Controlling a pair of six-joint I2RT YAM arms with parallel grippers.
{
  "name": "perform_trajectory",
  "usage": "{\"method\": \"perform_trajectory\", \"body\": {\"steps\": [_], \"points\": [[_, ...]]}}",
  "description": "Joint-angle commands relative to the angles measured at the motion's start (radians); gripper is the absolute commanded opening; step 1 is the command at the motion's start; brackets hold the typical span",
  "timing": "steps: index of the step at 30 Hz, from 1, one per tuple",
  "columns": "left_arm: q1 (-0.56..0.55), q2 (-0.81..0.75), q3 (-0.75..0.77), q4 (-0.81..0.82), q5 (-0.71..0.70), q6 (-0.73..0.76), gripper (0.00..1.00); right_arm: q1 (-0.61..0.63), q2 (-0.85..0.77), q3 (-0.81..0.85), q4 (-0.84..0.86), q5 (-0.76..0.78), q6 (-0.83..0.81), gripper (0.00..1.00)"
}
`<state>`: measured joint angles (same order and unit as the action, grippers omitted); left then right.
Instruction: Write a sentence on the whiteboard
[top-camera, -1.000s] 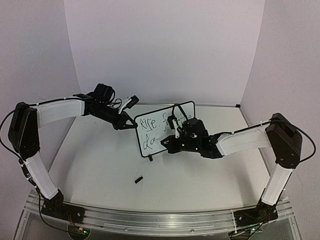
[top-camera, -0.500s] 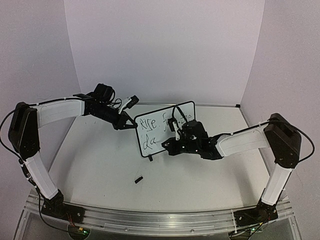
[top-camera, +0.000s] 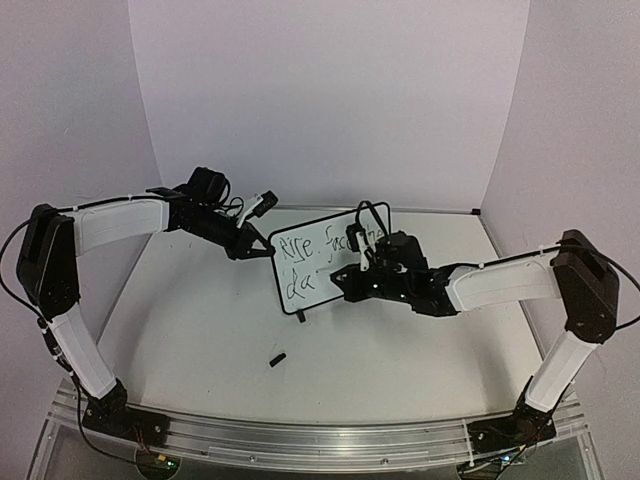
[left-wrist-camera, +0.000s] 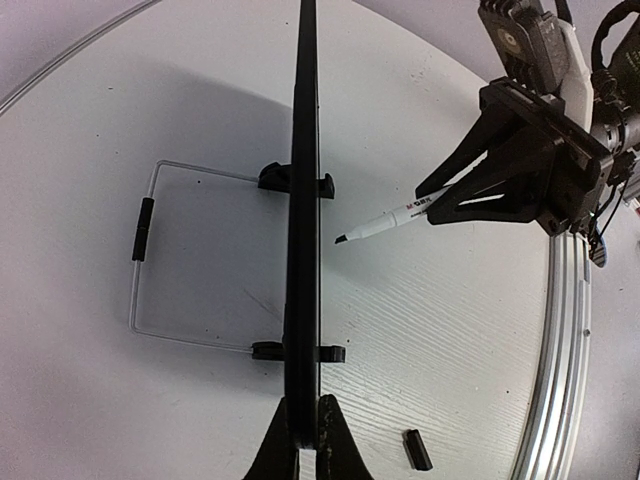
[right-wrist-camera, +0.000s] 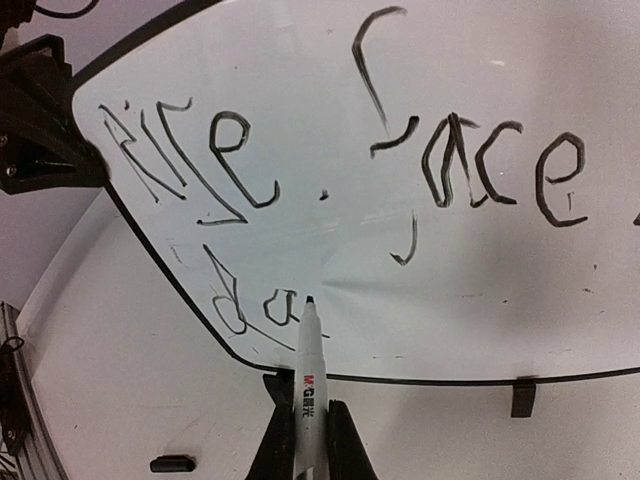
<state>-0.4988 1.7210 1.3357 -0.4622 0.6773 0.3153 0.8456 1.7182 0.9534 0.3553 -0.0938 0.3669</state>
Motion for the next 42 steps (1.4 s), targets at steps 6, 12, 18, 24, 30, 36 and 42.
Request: {"method": "perform_trajectory", "body": {"steps": [6,12,18,24,30,36,42], "points": [[-0.026,0.049,-0.017,-0.128,-0.069,0.037,0.00,-0.013,0.025,0.049,0.017,-0.006,-0.010,0.00],[-0.026,0.049,-0.018,-0.127,-0.068,0.038,0.00,-0.027,0.039,0.047,0.017,-0.003,-0.003,0.00],[-0.026,0.051,-0.018,-0.127,-0.068,0.038,0.00,-0.039,0.044,0.042,0.017,0.003,0.012,0.00],[-0.026,0.051,-0.018,-0.128,-0.068,0.037,0.00,-0.046,0.048,0.015,0.003,0.009,0.032,0.00],[-0.026,0.051,-0.018,-0.127,-0.068,0.036,0.00,-0.051,0.055,-0.002,-0.006,0.013,0.042,0.00],[-0.026,0.051,-0.018,-0.129,-0.068,0.036,0.00,-0.051,0.054,-0.008,-0.016,0.017,0.044,0.00],[-0.026,0.051,-0.018,-0.128,-0.068,0.037,0.00,-0.052,0.041,-0.016,-0.022,0.019,0.046,0.00]]}}
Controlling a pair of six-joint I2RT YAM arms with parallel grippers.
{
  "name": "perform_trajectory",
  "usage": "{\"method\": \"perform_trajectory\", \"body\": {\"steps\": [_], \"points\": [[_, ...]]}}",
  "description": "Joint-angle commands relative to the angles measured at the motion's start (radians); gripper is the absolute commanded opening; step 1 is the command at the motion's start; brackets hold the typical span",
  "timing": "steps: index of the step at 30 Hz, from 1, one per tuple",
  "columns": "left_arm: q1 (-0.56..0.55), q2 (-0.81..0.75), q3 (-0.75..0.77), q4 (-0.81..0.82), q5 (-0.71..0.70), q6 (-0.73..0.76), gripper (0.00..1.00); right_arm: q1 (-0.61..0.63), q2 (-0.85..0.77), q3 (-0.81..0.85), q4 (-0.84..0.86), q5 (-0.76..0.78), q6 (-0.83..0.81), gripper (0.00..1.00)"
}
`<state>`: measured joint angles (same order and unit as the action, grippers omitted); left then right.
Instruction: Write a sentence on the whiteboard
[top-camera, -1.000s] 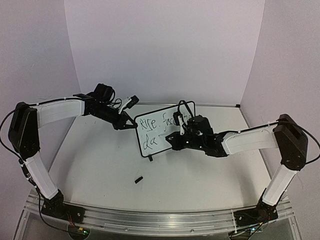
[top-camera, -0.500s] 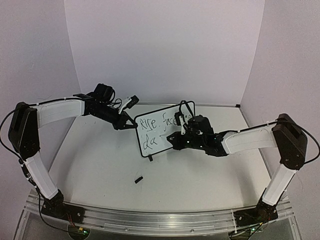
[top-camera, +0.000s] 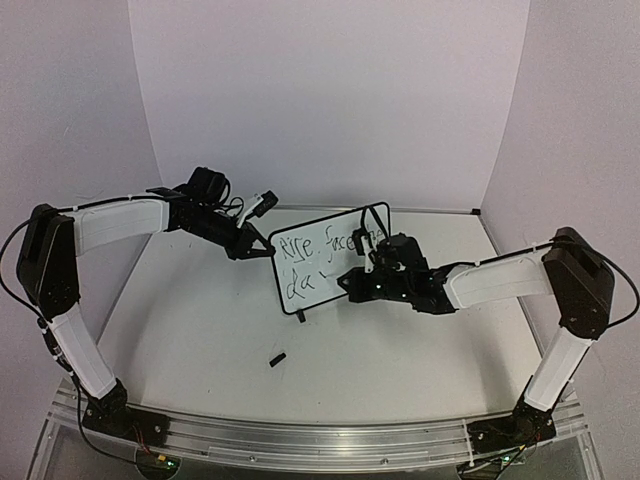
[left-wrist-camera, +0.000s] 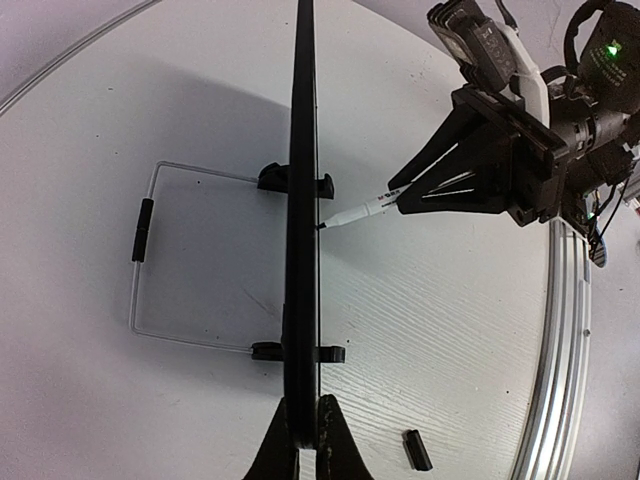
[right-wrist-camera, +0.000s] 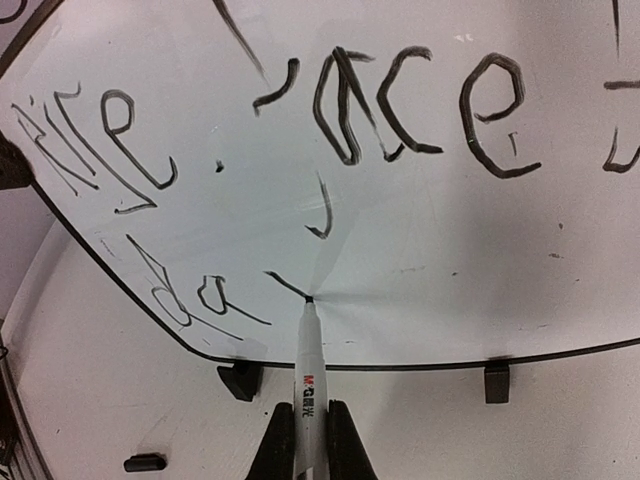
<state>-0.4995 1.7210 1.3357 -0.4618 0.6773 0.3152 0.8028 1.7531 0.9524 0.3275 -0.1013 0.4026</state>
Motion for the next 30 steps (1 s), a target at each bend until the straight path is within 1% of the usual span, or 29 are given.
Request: {"method": "perform_trajectory", "body": {"steps": [1,10,20,30], "points": [[-0.025,0.050,-0.018,-0.129,-0.068,0.037,0.00,-0.009,-0.001,-0.019,0.006,0.023,0.010,0.00],[-0.027,0.049,-0.016,-0.129,-0.068,0.036,0.00,-0.010,-0.076,-0.029,0.005,0.022,0.003,0.00],[-0.028,0.049,-0.017,-0.129,-0.070,0.037,0.00,-0.040,-0.066,0.008,0.011,-0.006,-0.005,0.00],[-0.030,0.052,-0.018,-0.130,-0.074,0.039,0.00,-0.065,-0.042,0.027,0.053,-0.100,0.001,0.00]]}}
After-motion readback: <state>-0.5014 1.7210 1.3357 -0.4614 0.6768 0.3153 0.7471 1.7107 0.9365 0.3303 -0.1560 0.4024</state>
